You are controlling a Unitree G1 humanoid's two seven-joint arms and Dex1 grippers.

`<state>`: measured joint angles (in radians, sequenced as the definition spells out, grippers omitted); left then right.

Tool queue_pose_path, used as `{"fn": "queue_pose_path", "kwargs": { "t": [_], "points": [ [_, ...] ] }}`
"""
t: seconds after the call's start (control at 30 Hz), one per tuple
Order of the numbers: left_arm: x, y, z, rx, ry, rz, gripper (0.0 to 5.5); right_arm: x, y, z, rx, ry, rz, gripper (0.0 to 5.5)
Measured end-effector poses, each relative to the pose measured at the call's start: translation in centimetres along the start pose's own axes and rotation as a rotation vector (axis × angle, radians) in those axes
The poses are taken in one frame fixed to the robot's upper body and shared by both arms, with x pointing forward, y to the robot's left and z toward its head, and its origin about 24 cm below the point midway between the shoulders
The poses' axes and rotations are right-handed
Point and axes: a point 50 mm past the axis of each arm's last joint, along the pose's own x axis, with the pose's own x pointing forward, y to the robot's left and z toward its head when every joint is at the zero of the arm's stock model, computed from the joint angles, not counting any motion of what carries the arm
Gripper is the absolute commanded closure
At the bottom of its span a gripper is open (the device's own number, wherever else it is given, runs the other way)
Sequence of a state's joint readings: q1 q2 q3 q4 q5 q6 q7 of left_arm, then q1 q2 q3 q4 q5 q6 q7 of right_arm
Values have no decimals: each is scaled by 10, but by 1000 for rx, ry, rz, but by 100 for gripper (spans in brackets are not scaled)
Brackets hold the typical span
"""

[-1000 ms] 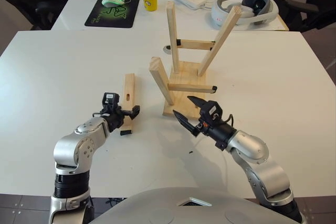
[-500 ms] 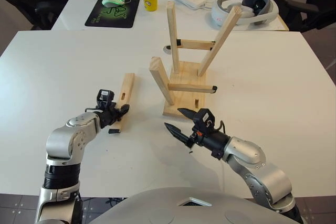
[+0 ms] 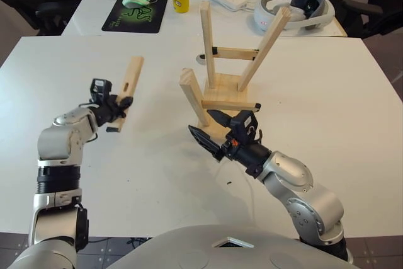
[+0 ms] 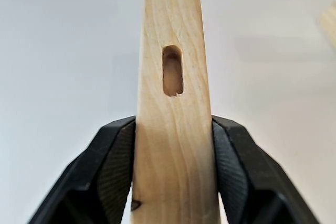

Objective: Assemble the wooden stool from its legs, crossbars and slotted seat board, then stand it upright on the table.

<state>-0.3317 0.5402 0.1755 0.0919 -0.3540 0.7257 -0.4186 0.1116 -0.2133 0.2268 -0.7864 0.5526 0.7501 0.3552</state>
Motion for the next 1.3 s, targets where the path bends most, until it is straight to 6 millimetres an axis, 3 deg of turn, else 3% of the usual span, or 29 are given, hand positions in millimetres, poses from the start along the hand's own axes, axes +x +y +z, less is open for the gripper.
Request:
{"fn": "queue_pose_path", "kwargs": {
  "t": [0.17, 0.33, 0.43, 0.53, 0.63, 0.77, 1.2, 1.3],
  "points": [
    [-1, 4, 43, 2, -227, -101, 345, -4, 6, 30, 211, -163, 211, 205],
    [-12, -17, 108, -66, -482, -415, 345, -10, -3, 81, 279, -338, 358, 205],
    [-37, -43, 166, -58, -625, -742, 345, -14, -20, 121, 254, -443, 381, 205],
    [-80, -70, 216, 60, -688, -1074, 345, -16, -38, 146, 223, -492, 346, 205],
    [-89, -86, 221, 101, -597, -1256, 345, -14, -49, 153, 239, -498, 330, 205],
    [-78, -98, 213, 106, -482, -1344, 345, -11, -47, 161, 238, -510, 381, 205],
    [-71, -111, 207, 130, -330, -1466, 345, -11, -33, 176, 194, -495, 487, 31],
    [-70, -116, 204, 130, -275, -1504, 345, -9, -32, 178, 195, -498, 494, 29]
  ]
}}
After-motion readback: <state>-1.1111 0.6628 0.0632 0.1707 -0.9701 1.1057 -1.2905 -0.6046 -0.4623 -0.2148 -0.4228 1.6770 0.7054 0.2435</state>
